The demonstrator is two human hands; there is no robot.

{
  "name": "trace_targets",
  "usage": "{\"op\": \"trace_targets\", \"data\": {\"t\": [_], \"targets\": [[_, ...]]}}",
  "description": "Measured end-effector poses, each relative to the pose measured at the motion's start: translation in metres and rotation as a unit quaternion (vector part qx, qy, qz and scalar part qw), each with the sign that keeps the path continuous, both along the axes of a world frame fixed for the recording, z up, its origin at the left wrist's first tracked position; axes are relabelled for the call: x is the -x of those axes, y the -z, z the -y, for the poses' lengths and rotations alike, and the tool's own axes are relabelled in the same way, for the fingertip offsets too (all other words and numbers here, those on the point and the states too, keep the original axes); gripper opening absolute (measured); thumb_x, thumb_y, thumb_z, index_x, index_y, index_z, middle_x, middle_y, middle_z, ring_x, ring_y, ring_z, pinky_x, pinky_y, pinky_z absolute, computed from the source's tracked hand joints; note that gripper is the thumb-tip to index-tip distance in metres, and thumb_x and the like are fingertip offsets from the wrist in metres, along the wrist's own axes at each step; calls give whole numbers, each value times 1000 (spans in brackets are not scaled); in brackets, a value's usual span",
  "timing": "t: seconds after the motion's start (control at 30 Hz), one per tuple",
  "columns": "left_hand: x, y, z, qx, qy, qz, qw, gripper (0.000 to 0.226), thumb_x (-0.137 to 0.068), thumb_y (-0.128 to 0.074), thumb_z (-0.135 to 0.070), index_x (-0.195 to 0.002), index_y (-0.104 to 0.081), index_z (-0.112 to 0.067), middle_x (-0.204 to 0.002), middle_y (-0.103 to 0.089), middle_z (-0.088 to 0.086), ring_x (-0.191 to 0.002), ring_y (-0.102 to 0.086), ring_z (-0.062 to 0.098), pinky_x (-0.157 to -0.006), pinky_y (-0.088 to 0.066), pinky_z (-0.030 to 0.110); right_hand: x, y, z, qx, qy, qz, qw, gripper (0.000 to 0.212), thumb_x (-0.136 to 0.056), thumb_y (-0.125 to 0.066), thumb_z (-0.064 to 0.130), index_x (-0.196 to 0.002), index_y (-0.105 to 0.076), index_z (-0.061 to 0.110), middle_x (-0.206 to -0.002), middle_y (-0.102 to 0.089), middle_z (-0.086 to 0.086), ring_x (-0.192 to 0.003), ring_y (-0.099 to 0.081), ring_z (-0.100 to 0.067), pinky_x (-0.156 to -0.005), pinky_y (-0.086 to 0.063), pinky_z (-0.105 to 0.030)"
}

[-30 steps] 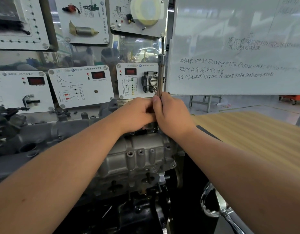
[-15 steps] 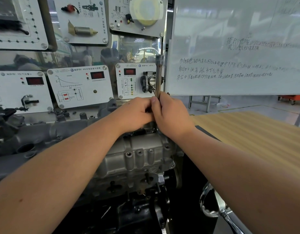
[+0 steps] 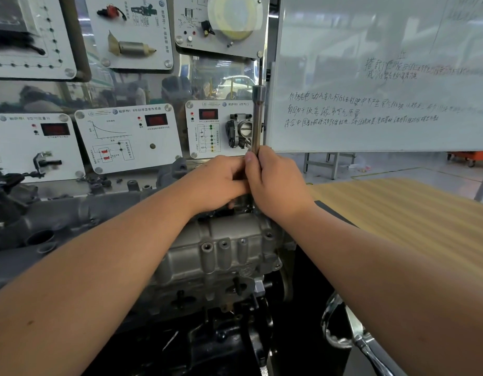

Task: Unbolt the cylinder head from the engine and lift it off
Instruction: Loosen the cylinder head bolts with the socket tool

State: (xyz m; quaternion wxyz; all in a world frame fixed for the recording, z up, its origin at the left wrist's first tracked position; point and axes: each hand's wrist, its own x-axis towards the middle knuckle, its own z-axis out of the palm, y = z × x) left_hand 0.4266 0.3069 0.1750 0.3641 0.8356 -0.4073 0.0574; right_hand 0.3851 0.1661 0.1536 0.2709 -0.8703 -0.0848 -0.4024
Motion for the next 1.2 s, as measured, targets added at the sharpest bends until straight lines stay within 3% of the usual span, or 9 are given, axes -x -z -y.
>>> {"op": "trace_targets", "data": {"t": [0.17,0.33,0.5,0.67,0.8,0.9,1.0,1.1,1.2], "targets": [[-4,1,2,-3,-19,33,999,26,-87,-67,-10,-81,-65,-36,-80,-73,-7,-76,-69,17,-71,-56,36,6,-1,-2,19,-33,20,999,27,-105,-49,37,-90,-37,18,-63,-42,12,-55,-41,-7,-48,-27,-26],[-4,1,1,-8,-14,9,1000,32,-93,-63,-14,-72,-64,-38,-59,-68,-13,-49,-61,0,-49,-43,12,2,-1,0,5,-22,-8,1000,29,-107,-43,35,-86,-42,15,-64,-43,9,-63,-46,-24,-57,-24,-35],[-2,0,1,-12,-11,18,1000,35,-94,-62,-13,-70,-62,-37,-56,-65,-17,-45,-56,-3,-46,-40,10,-1,0,0,14,-17,-7,1000,29,-108,-40,33,-83,-42,18,-64,-41,10,-67,-46,-25,-61,-27,-35],[-6,1,3,-14,-38,44,998,28,-87,-65,-10,-74,-61,-35,-75,-73,0,-66,-65,19,-59,-49,36,3,1,-1,30,-32,26,999,22,-105,-49,38,-101,-48,16,-70,-50,8,-67,-51,-22,-58,-34,-34],[-5,1,2,-11,-26,17,999,28,-93,-61,-9,-76,-59,-31,-54,-64,-17,-43,-56,-1,-43,-39,14,1,2,1,27,-14,14,999,26,-106,-45,32,-86,-40,17,-64,-41,9,-60,-45,-23,-57,-26,-35],[-3,2,2,-9,-5,0,1000,27,-97,-60,-10,-80,-61,-31,-56,-66,-18,-46,-59,-1,-46,-42,11,-2,1,2,13,6,1,1000,31,-107,-41,29,-79,-32,22,-62,-37,10,-55,-35,-8,-55,-14,-37],[-2,0,1,-5,-3,9,1000,33,-94,-62,-6,-74,-59,-32,-52,-63,-19,-44,-56,-3,-44,-39,9,-1,2,1,17,2,8,1000,26,-107,-42,31,-85,-36,20,-63,-38,13,-57,-39,-16,-54,-16,-39],[-5,1,3,-5,-15,31,999,25,-88,-65,-6,-78,-65,-29,-69,-71,-10,-62,-66,9,-51,-47,24,4,1,-1,16,-26,27,999,24,-104,-48,41,-96,-36,22,-68,-43,16,-61,-46,-15,-50,-28,-26],[-8,2,4,-8,-27,39,999,22,-85,-66,-8,-78,-64,-29,-77,-72,-1,-68,-65,18,-58,-49,32,5,1,-2,23,-32,24,999,25,-104,-50,37,-96,-42,15,-71,-50,6,-66,-52,-24,-53,-35,-35]]}}
